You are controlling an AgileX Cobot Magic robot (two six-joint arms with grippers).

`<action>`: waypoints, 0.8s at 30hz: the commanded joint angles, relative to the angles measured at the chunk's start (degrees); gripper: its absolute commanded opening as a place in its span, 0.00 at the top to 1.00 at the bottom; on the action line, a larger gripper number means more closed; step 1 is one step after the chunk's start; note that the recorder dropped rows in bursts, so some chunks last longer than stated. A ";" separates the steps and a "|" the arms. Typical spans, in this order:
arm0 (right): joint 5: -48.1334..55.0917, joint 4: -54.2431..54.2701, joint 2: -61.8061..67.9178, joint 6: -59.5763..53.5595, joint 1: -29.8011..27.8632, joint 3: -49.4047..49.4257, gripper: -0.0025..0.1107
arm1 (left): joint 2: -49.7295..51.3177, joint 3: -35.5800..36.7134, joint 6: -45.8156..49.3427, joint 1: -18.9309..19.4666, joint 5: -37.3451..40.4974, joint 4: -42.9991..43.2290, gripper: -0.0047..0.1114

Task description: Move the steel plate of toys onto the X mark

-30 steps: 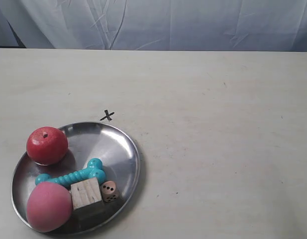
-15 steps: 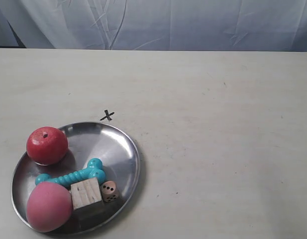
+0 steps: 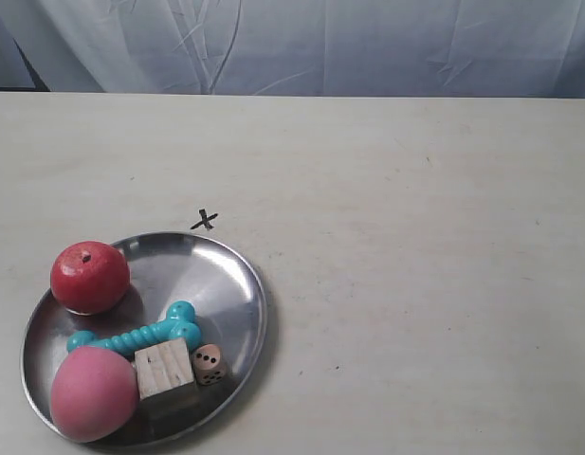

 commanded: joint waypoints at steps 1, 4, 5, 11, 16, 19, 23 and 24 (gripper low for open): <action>-1.67 6.31 -0.29 1.19 -0.10 -0.93 0.98 | 1.83 -4.92 3.27 -0.09 11.83 -21.44 0.96; -1.95 6.42 1.56 -2.05 -0.10 -3.87 0.98 | 6.29 -9.84 24.09 -0.09 18.24 -21.95 0.96; -2.20 5.04 2.65 -5.20 -0.10 -4.82 0.98 | 8.48 -11.56 27.94 -0.09 18.55 -20.93 0.96; -4.80 -11.57 17.71 -9.51 -0.10 -14.61 0.98 | 25.84 -28.69 41.11 -0.09 22.31 -25.00 0.96; 10.75 -18.05 30.60 1.90 -0.10 -27.91 0.98 | 41.35 -44.79 51.55 -0.09 51.82 -37.10 0.96; 30.75 -18.07 36.29 9.83 -0.10 -35.77 0.98 | 49.23 -50.14 47.70 -0.09 62.54 -35.95 0.96; 49.26 -18.07 42.87 10.29 0.75 -40.56 0.98 | 57.97 -51.40 28.41 -0.09 67.43 -25.66 0.96; 51.48 -18.07 44.61 10.29 1.55 -40.71 0.98 | 59.78 -51.54 23.89 -0.09 69.83 -21.61 0.96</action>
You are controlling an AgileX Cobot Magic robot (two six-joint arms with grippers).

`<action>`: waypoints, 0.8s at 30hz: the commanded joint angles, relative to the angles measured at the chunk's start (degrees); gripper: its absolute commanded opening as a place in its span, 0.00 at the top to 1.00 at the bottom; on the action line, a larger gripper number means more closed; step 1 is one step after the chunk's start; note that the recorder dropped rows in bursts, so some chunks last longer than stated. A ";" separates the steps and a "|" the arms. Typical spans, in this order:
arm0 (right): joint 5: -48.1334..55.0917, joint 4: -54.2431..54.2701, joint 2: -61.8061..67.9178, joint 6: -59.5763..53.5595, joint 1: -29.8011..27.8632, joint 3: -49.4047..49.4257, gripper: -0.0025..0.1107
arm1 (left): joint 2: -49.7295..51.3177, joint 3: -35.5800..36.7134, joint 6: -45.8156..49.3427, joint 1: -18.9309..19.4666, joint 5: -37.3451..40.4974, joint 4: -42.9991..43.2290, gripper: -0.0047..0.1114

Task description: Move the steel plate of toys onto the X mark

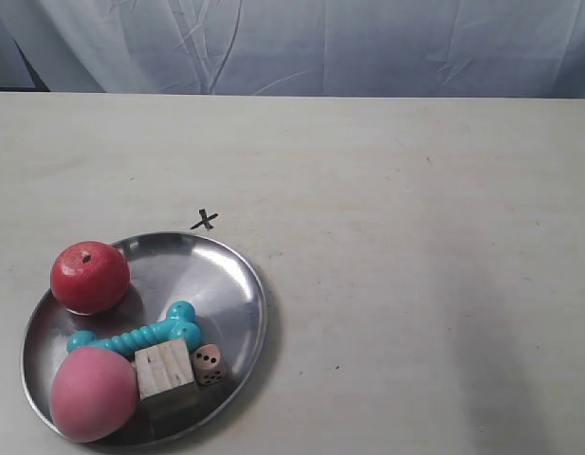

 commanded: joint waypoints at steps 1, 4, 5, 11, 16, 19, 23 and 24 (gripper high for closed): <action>16.83 -0.76 7.51 0.96 2.75 -2.59 0.98 | 9.27 -1.33 -21.44 -0.09 10.45 14.05 0.96; 21.69 0.74 12.40 -0.30 6.20 -2.59 0.98 | 16.21 -1.44 -29.49 -0.09 18.68 20.31 0.96; 23.28 1.82 13.99 -2.61 7.20 -2.67 0.98 | 18.39 -1.44 -29.96 -0.09 21.75 21.29 0.96; 31.99 21.86 27.84 -26.79 11.81 -2.67 0.98 | 26.71 -1.44 -29.37 -0.09 34.18 22.36 0.96; 39.23 42.50 39.33 -50.24 11.91 -2.67 0.98 | 28.10 -1.24 -29.52 -0.09 37.78 20.64 0.96; 40.90 47.23 43.53 -55.15 11.91 -2.67 0.98 | 28.10 -1.09 -31.11 -0.09 38.95 21.45 0.96; 41.05 47.11 45.48 -55.98 11.91 -2.67 0.98 | 26.37 0.78 -31.45 2.56 39.30 19.57 0.96; 41.05 46.82 45.63 -55.98 11.91 -2.67 0.98 | 25.50 1.52 -31.45 3.60 39.02 19.47 0.96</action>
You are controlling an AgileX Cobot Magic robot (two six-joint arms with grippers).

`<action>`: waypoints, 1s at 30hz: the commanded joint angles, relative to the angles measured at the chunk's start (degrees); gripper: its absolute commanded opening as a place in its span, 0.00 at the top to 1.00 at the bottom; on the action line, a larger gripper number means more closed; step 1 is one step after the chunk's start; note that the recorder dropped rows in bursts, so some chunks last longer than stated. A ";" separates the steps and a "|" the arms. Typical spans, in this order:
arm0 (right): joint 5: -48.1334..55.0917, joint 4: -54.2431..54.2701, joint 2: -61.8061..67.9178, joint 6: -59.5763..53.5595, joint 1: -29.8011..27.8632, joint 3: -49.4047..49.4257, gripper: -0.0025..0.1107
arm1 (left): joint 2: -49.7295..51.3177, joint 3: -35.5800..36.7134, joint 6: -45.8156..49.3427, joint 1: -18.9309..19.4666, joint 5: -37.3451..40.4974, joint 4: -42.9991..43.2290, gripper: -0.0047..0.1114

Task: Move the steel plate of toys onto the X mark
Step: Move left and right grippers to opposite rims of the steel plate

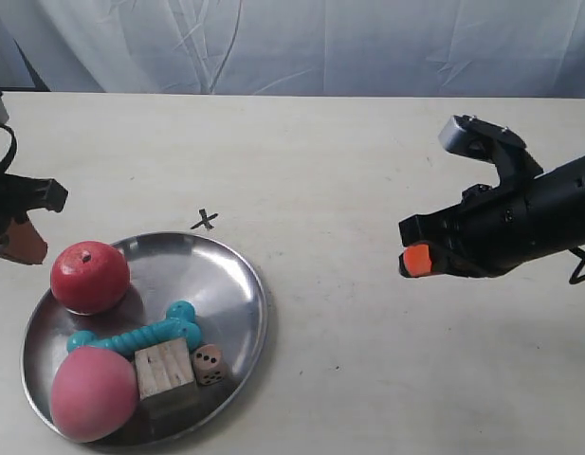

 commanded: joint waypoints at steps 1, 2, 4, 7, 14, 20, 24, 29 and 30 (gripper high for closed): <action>0.21 0.65 1.05 -2.02 0.01 -0.38 0.98 | -3.03 3.15 -0.59 3.69 -0.34 -1.29 0.96; 0.08 0.66 1.09 -2.02 0.01 -0.38 0.98 | -4.16 4.48 -0.69 5.09 -1.75 -1.42 0.96; -0.21 0.66 1.19 -2.29 0.01 -0.38 0.98 | -5.46 7.18 -0.69 6.87 -3.83 -2.06 0.96; -0.61 0.66 1.19 -2.87 0.01 -0.38 0.98 | -6.88 11.76 -0.69 9.22 -8.43 -4.11 0.96; -2.10 2.29 1.19 -5.74 0.01 -0.38 0.97 | -7.19 19.05 -0.69 9.92 -14.91 -10.13 0.96; -1.67 7.13 2.55 -10.30 0.46 -0.38 0.82 | -7.19 19.06 0.08 9.92 -17.05 -7.08 0.96; -2.13 7.26 6.39 -10.56 2.29 -0.38 0.67 | -6.99 19.06 -0.28 9.92 -21.34 -1.05 0.96; -2.64 10.20 11.61 -10.56 3.33 -0.38 0.61 | -3.04 19.06 -0.41 9.92 -22.50 -1.34 0.96; -2.64 10.62 12.14 -10.71 3.33 -0.38 0.61 | -1.60 19.06 -0.41 9.92 -22.68 -1.80 0.96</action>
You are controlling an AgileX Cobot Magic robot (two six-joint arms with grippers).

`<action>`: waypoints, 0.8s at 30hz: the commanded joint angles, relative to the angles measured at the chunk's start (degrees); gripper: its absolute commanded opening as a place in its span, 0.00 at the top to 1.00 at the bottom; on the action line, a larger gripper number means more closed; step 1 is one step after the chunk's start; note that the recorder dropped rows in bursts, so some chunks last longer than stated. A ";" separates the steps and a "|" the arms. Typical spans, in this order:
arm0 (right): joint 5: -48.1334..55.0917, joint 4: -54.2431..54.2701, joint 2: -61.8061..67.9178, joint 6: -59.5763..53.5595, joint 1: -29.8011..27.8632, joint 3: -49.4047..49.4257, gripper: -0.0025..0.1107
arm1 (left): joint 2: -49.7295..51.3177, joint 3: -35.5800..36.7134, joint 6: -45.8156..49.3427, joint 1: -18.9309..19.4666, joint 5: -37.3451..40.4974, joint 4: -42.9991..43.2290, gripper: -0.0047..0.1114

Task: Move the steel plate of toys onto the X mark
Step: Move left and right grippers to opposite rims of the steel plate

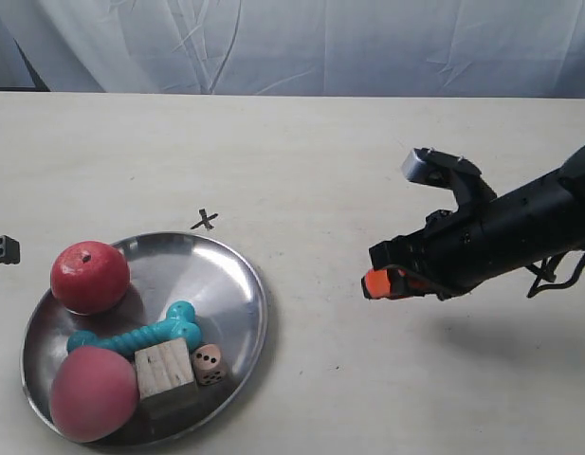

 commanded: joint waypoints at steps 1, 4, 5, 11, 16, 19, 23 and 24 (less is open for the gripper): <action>-0.87 2.23 3.24 -1.07 0.25 -0.36 0.61 | 5.30 0.14 -0.28 0.20 -1.03 -0.67 0.95; -0.41 2.46 3.72 -1.07 0.25 -0.36 0.61 | 9.35 0.14 -0.28 0.20 -1.03 -3.45 0.88; -0.04 2.44 3.72 -1.07 0.25 -0.36 0.61 | 10.45 0.14 -0.28 0.20 -0.91 -4.18 0.84; 1.60 2.44 3.72 -1.78 0.25 -0.36 0.61 | 12.13 0.14 -0.28 0.20 -0.17 -5.63 0.62; -0.15 2.60 3.84 -1.89 0.25 -0.36 0.61 | 12.13 0.14 -0.17 0.20 -2.55 -5.91 0.57; -0.76 3.94 4.53 -3.50 0.25 -0.36 0.61 | 12.13 0.14 -0.07 0.20 -5.20 -6.19 0.57; -0.38 8.26 6.64 -7.00 0.25 -0.36 0.61 | 12.37 0.14 1.65 0.20 -5.58 -8.48 0.57; -0.24 9.09 7.11 -7.78 0.25 -0.36 0.61 | 12.71 0.14 2.69 0.20 -5.58 -9.27 0.57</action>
